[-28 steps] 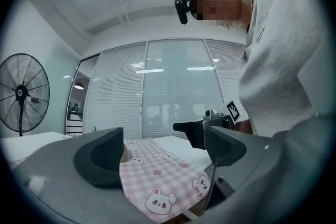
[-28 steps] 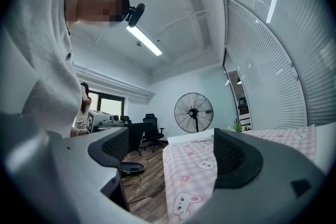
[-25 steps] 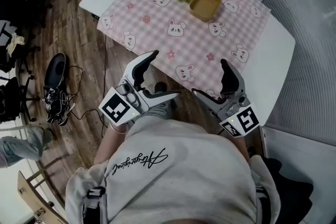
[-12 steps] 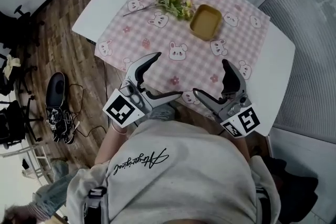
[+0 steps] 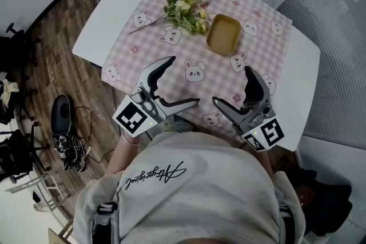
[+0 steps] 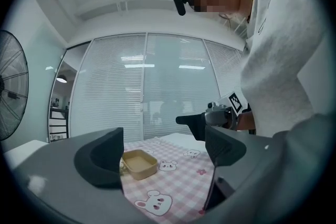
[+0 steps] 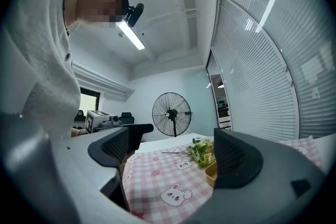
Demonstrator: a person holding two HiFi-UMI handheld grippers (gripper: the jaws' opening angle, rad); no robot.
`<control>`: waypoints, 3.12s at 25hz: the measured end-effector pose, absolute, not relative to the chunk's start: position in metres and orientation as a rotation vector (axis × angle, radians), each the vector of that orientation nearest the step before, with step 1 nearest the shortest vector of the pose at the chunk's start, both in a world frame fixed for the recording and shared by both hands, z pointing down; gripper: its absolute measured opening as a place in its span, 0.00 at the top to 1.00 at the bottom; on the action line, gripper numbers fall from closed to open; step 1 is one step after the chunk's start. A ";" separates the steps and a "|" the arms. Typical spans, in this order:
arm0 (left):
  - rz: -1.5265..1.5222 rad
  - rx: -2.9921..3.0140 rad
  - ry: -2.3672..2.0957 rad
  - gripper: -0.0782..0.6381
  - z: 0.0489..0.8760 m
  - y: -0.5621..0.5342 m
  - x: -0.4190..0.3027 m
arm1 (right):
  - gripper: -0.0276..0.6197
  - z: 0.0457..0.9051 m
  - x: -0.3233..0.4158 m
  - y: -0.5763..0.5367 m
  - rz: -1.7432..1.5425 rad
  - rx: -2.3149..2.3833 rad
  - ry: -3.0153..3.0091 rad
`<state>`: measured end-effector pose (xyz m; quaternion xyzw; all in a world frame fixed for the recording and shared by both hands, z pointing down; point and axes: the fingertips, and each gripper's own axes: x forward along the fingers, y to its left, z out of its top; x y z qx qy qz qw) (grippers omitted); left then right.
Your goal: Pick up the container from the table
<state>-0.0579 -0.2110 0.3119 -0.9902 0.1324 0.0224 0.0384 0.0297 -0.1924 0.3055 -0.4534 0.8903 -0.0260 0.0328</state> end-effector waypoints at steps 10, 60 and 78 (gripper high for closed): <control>0.045 -3.080 0.288 0.24 0.320 -0.247 -0.045 | 0.20 0.311 0.045 -0.217 -0.086 -1.521 2.672; -0.665 -3.072 0.272 0.24 0.461 -0.341 0.049 | 0.23 0.473 0.115 -0.314 -0.467 -1.694 3.074; -0.856 -3.023 0.269 0.34 0.490 -0.352 0.065 | 0.30 0.495 0.111 -0.334 -0.475 -1.766 3.150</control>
